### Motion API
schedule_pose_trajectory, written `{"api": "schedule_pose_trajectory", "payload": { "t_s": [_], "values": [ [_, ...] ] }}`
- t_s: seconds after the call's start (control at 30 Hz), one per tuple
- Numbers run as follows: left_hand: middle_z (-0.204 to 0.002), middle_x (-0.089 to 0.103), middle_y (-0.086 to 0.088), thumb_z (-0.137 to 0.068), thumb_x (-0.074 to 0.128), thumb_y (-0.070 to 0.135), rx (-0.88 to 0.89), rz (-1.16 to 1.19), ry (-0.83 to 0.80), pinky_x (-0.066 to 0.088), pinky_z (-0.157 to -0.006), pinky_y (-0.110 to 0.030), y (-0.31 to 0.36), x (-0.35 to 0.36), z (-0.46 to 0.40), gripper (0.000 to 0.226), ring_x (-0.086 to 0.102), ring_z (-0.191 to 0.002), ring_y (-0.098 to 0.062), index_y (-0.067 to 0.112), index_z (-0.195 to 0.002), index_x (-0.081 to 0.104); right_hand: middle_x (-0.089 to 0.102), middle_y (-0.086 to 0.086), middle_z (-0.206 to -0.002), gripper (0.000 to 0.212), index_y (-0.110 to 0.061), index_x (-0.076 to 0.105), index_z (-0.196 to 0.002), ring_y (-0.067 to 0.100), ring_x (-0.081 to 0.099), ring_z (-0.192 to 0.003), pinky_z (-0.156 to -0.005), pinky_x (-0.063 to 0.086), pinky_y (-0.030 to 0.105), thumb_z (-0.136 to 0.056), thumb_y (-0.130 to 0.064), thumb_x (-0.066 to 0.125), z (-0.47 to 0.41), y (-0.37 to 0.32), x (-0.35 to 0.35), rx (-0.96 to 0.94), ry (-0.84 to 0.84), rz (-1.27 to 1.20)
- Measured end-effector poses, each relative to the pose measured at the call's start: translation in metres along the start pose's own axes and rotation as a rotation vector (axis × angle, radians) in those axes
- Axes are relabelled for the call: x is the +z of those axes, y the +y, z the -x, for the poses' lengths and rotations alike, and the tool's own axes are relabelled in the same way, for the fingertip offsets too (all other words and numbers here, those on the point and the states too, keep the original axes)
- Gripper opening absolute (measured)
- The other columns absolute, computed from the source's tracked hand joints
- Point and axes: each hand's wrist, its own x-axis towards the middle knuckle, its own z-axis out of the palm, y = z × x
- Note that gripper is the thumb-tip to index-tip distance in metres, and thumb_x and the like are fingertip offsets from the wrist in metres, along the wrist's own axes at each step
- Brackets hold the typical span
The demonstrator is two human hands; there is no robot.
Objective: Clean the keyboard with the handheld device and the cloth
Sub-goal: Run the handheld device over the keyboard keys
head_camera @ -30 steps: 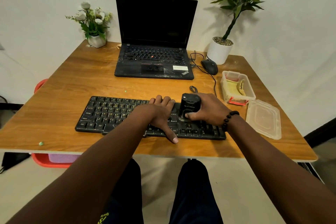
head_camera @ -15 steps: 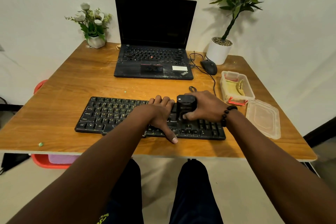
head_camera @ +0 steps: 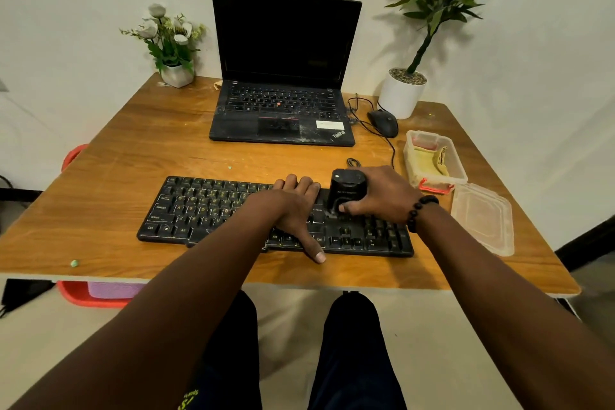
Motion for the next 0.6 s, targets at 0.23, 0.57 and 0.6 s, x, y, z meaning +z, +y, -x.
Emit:
{"api": "schedule_pose_trajectory", "payload": {
  "t_s": [0.23,0.57,0.6],
  "values": [
    [-0.161,0.001,0.0,-0.054,0.077,0.081,0.004,0.003,0.024,0.017,-0.12,-0.056,0.002,-0.002,0.004,0.146,0.006,-0.146,-0.033,0.018,-0.159,-0.003,0.067,-0.004,-0.098,0.036,-0.017,0.064,-0.103,0.014,0.061,-0.092,-0.073,0.047,0.023,-0.072,-0.029,0.079,-0.022,0.001,-0.006,0.033,0.156,0.08],
    [-0.162,-0.001,0.0,-0.056,0.077,0.08,-0.001,0.007,0.017,0.015,-0.12,-0.056,0.003,-0.002,0.005,0.145,0.003,-0.146,-0.033,0.018,-0.159,-0.005,0.064,-0.008,-0.099,0.044,-0.019,0.063,-0.111,0.01,0.057,-0.093,-0.07,0.041,0.018,-0.073,-0.032,0.079,-0.022,0.009,-0.003,0.05,0.159,0.035],
    [-0.162,-0.002,-0.001,-0.056,0.077,0.08,0.001,0.007,0.014,0.015,-0.12,-0.055,0.003,-0.002,0.004,0.145,0.003,-0.146,-0.034,0.018,-0.159,-0.005,0.063,-0.008,-0.1,0.044,-0.018,0.063,-0.113,0.01,0.056,-0.093,-0.07,0.041,0.018,-0.074,-0.031,0.079,-0.022,0.01,-0.002,0.049,0.128,0.044]
  ]
}}
